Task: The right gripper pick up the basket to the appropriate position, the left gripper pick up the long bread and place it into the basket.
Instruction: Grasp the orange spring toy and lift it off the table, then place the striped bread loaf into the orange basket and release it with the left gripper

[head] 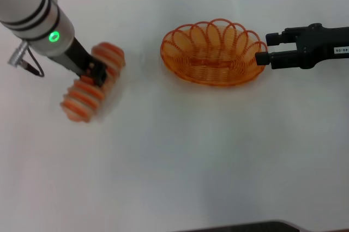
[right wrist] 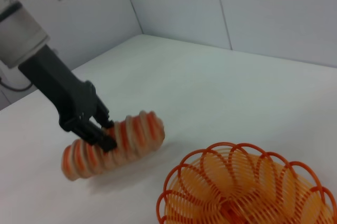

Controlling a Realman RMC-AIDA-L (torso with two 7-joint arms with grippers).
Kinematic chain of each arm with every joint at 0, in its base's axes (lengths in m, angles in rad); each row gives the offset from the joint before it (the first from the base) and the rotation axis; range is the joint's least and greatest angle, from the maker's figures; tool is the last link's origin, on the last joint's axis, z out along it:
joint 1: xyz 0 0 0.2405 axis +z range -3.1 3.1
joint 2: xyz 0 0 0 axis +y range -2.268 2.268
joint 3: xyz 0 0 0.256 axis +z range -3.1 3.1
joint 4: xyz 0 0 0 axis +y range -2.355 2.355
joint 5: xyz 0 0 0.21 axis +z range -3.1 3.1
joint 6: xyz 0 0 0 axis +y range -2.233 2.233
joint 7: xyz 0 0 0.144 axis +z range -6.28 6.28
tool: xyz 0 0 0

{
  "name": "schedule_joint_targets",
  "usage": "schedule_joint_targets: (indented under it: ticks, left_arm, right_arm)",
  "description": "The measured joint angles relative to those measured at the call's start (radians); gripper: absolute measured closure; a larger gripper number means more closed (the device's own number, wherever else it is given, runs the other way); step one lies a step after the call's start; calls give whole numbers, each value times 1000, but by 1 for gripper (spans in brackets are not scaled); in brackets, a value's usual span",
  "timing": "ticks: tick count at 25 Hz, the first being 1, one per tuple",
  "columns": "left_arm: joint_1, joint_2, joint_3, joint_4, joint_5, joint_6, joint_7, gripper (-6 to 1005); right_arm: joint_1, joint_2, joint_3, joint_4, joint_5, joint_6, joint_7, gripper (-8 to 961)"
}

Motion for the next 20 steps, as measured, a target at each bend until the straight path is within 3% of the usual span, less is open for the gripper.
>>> schedule_joint_targets:
  ticks: [6,12,20]
  left_arm:
    - [-8,2,-100,78,1,-28,218,651]
    - [-88,2,-151,52,-71,-125,452,719]
    - [-252,-2,-141,-173,-191,-232,805,754]
  right_arm:
    - [-4,0,20,3,1,-2,-1,215]
    - [-16,-5,46,10,1,-22,6,215]
    - [-44,-13,100,12,0,-78,7,216]
